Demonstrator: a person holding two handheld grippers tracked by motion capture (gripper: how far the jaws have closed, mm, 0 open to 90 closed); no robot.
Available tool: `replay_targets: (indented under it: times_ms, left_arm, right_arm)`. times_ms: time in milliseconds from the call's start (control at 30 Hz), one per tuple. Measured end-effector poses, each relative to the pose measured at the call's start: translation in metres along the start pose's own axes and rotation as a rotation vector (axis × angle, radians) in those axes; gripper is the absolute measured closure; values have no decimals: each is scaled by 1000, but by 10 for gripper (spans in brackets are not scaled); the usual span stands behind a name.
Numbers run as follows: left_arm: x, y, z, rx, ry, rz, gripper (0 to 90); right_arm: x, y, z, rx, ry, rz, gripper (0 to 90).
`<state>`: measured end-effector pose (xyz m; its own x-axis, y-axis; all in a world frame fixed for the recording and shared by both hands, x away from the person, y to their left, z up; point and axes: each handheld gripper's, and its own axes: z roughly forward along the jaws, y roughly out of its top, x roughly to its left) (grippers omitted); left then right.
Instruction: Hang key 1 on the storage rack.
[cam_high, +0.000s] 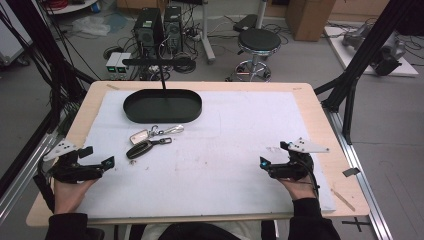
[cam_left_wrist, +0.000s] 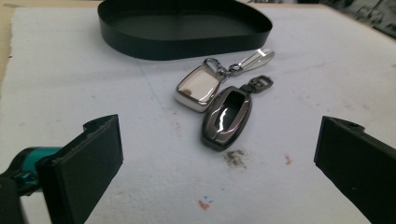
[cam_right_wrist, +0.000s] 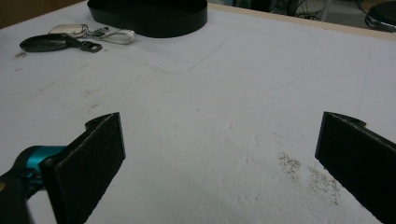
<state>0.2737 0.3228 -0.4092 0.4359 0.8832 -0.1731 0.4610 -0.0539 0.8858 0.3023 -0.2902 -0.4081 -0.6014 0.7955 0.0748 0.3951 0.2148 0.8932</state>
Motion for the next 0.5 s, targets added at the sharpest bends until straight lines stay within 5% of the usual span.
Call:
replay_targets:
  times_ms: [500]
  left_arm:
    - [-6,1,6,46,-9,34,17]
  right_arm:
    - [-4,-6,3,-7,-24,7,7]
